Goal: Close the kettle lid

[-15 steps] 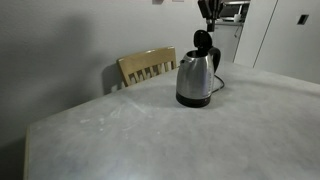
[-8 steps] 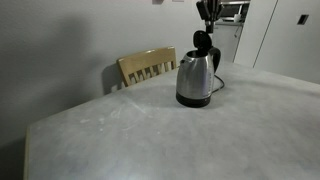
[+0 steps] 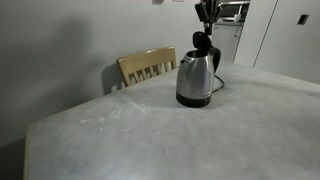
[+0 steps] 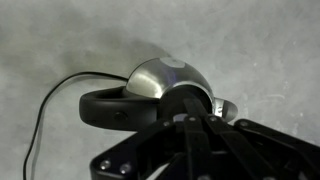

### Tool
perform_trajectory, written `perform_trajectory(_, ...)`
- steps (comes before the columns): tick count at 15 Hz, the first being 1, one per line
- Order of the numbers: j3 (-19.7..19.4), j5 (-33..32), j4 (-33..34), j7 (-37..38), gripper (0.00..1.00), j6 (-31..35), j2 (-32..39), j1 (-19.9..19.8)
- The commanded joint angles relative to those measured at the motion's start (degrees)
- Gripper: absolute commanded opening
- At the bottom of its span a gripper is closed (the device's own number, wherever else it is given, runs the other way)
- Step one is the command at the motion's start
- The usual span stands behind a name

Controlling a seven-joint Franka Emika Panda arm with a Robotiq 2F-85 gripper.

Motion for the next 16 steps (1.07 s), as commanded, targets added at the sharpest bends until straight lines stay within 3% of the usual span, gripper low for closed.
perform_trajectory(1, 0.73, -0.56, 3.58, -1.03, 0.0, -2.08, 2.4, -0.01)
perform_trajectory(16, 2.1, 0.26, 15.66, -4.01, 0.0, -12.3, 11.86, -0.41)
